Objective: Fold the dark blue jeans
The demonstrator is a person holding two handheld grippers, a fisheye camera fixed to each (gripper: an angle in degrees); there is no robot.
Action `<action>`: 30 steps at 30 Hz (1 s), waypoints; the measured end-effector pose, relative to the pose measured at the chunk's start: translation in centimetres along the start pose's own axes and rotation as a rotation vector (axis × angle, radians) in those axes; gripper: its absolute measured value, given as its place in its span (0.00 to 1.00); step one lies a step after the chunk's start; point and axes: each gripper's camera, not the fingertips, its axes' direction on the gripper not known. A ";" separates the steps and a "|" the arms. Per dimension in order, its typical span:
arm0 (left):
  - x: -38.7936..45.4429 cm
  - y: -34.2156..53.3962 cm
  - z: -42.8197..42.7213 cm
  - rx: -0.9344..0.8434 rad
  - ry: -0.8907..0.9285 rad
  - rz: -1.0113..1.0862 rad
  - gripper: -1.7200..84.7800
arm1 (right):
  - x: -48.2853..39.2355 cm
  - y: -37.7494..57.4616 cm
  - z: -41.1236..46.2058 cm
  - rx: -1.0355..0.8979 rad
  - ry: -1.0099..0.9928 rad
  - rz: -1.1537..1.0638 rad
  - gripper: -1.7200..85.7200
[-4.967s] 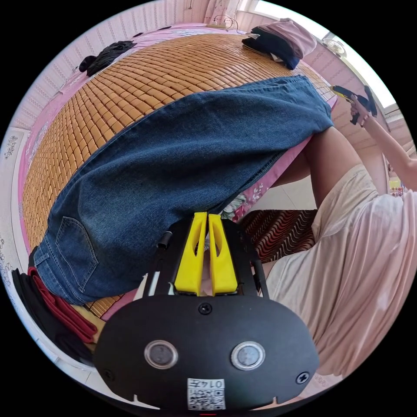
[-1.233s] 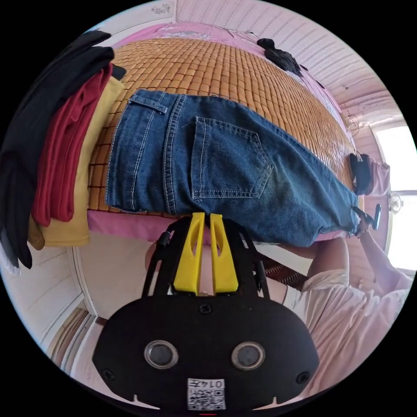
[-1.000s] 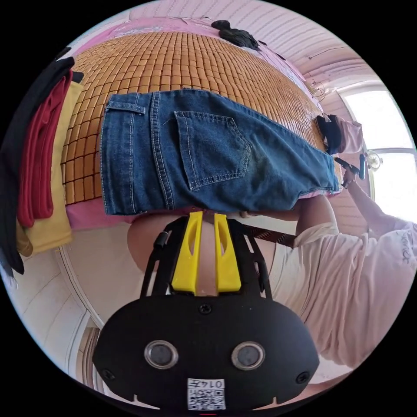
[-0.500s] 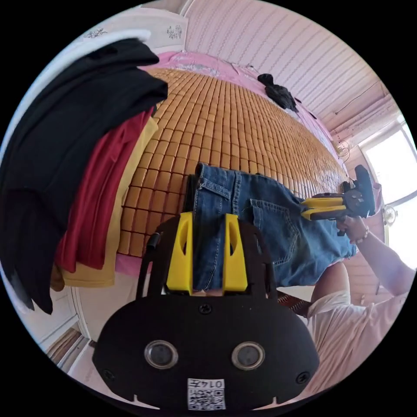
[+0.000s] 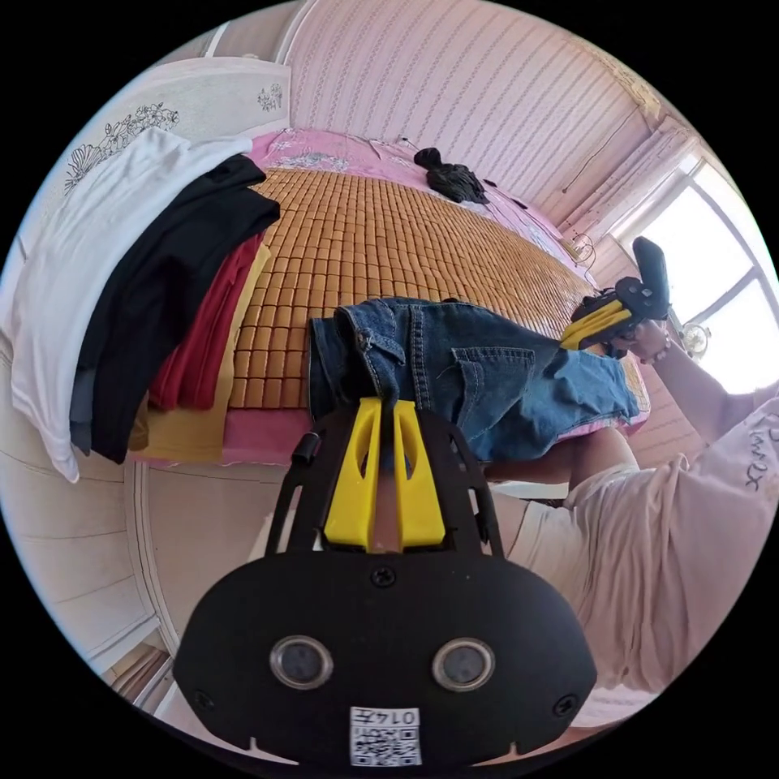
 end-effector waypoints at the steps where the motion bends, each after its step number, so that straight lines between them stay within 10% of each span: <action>1: -0.1 -0.7 0.9 -0.012 -0.017 -0.026 0.03 | 1.0 -0.5 0.4 0.009 0.028 0.056 0.02; 30: 8.5 -15.5 16.8 -0.169 -0.392 -0.006 0.09 | -2.7 20.5 1.9 0.041 0.260 0.716 0.09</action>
